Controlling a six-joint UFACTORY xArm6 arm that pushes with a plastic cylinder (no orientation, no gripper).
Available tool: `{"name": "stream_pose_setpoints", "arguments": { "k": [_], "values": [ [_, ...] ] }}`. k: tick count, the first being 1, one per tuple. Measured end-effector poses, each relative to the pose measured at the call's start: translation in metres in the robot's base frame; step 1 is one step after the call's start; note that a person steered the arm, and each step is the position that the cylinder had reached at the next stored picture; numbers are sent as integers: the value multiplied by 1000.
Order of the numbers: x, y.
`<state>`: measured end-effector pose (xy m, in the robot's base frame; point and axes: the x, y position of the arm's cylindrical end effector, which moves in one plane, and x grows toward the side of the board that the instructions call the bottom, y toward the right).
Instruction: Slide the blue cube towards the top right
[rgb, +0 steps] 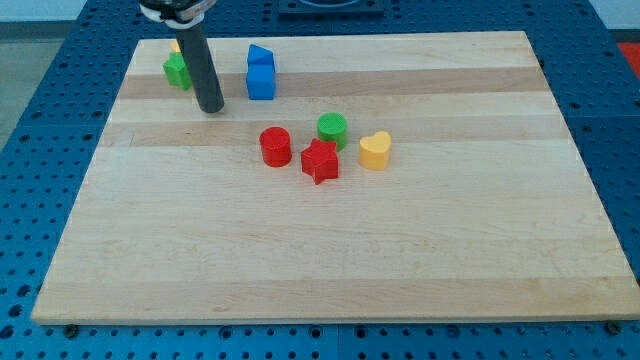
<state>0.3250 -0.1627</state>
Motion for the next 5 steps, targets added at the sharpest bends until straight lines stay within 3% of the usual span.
{"name": "stream_pose_setpoints", "arguments": {
  "k": [2, 4, 5],
  "values": [
    [-23, 11],
    [-24, 96],
    [-38, 105]
  ]
}}
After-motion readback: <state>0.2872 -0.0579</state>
